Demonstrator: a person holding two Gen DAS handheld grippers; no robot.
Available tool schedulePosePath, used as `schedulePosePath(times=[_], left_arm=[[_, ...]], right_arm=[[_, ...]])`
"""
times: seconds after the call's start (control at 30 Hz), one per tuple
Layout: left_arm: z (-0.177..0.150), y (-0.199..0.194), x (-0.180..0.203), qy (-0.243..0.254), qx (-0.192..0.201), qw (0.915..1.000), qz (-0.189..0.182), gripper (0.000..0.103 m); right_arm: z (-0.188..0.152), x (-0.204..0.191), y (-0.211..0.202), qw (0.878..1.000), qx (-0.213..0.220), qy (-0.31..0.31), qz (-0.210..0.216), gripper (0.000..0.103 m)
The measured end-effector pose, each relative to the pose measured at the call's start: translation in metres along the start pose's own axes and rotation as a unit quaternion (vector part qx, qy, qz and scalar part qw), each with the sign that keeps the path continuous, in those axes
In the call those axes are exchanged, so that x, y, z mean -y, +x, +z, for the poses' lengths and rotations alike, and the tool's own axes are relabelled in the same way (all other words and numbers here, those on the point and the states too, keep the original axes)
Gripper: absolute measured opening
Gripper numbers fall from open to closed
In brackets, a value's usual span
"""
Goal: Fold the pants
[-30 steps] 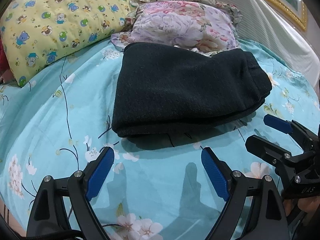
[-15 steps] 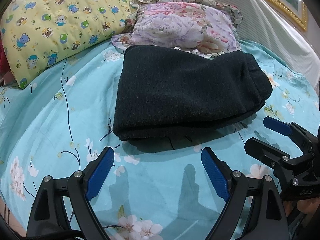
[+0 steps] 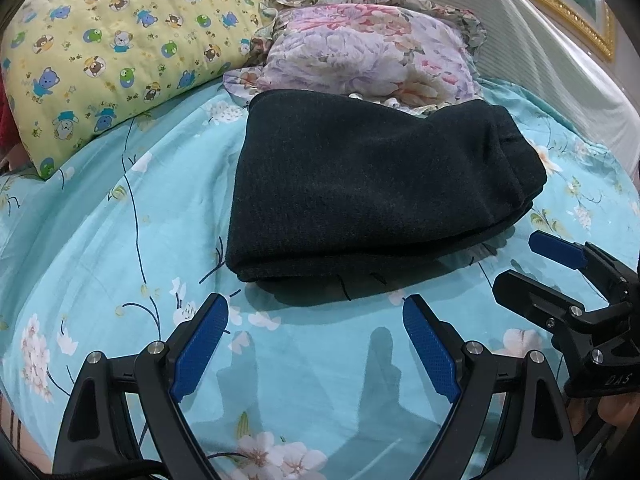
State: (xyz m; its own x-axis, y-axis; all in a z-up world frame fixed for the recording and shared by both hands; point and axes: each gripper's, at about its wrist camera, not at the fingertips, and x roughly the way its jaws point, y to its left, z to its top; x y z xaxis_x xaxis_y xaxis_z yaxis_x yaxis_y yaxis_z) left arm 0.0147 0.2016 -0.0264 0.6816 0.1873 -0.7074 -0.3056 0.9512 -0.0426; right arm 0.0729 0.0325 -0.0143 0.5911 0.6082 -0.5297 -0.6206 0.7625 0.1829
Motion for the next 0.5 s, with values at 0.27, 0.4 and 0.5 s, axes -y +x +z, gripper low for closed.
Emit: schedulePosePath(times=[0.27,0.4,0.5], left_arm=[[0.0003,0.0008,-0.0005,0.000,0.001,1.0000,-0.002,0.090],[-0.0005,-0.0005,0.0002,-0.001,0.002,1.0000,0.001,0.090],[-0.0006,-0.0018,0.0005,-0.001,0.004,1.0000,0.000,0.090]], right_arm=[[0.0008,0.0010,-0.0005,1.000,0.000,0.001,0.000,0.098],[0.0003,0.0014,-0.0002,1.000,0.000,0.001,0.000,0.098],[0.0011,0.0030,-0.0006,1.000,0.001,0.003,0.000,0.098]])
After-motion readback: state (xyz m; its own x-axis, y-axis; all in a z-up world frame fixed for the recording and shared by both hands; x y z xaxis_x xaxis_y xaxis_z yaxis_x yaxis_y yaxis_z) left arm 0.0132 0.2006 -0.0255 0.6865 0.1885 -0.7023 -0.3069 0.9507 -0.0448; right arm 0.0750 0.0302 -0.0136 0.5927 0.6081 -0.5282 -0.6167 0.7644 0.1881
